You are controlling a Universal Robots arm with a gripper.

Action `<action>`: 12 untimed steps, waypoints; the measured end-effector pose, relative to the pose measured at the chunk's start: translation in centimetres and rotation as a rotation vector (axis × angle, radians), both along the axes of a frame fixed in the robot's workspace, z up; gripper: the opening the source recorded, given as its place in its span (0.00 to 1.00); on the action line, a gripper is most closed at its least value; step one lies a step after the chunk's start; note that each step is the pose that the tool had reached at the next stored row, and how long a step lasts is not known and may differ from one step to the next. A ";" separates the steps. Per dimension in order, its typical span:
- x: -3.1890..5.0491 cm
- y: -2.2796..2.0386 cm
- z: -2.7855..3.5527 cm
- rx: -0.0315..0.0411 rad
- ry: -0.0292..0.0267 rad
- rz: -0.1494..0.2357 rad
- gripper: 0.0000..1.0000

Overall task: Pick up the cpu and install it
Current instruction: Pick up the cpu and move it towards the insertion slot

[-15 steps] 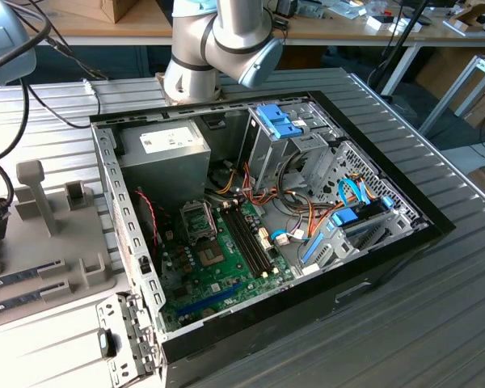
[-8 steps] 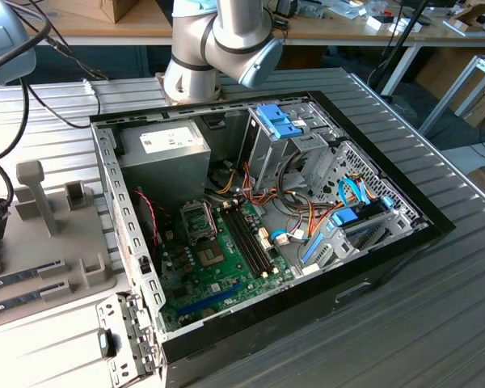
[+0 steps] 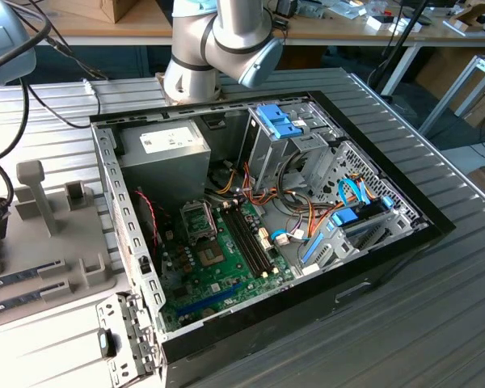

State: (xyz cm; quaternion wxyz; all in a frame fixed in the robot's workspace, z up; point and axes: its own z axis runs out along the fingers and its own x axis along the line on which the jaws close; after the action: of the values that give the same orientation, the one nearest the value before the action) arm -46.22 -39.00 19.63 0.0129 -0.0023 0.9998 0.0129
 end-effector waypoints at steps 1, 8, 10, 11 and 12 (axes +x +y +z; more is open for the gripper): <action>0.00 0.00 0.00 0.0000 0.0000 0.000 0.49; 0.00 -0.04 0.01 -0.0001 0.0001 0.001 0.49; 0.00 -0.04 0.01 0.0000 0.0000 0.001 0.50; 0.00 -0.04 0.01 0.0000 0.0001 0.001 0.56; 0.00 -0.05 0.01 -0.0001 0.0001 0.001 0.56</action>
State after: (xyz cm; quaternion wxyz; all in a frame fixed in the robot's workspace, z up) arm -46.22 -39.05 19.64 0.0128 -0.0026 0.9998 0.0129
